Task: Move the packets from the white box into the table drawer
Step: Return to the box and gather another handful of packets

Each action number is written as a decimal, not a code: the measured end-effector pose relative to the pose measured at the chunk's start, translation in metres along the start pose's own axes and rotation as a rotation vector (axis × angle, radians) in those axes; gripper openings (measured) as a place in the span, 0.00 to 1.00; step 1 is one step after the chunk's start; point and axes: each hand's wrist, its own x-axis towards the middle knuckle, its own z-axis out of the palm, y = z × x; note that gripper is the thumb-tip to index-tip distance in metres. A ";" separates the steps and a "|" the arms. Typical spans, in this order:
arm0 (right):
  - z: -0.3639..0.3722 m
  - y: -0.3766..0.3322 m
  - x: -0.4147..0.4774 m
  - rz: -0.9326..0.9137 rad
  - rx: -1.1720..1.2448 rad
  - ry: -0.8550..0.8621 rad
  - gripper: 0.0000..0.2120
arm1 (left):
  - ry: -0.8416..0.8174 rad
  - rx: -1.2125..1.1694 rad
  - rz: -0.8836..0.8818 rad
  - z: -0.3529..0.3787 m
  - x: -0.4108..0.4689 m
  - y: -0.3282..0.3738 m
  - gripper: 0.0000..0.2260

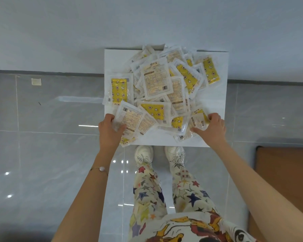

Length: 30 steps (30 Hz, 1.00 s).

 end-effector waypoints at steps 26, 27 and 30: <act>-0.125 -0.123 -0.100 -0.147 0.790 -0.080 0.25 | 0.282 -0.837 -0.111 -0.125 -0.115 0.080 0.19; -0.132 -0.141 -0.112 -0.185 0.775 -0.122 0.27 | 0.295 -0.878 -0.109 -0.140 -0.129 0.083 0.20; -0.150 -0.192 -0.155 -0.323 0.690 -0.240 0.29 | 0.370 -0.993 -0.151 -0.184 -0.176 0.081 0.23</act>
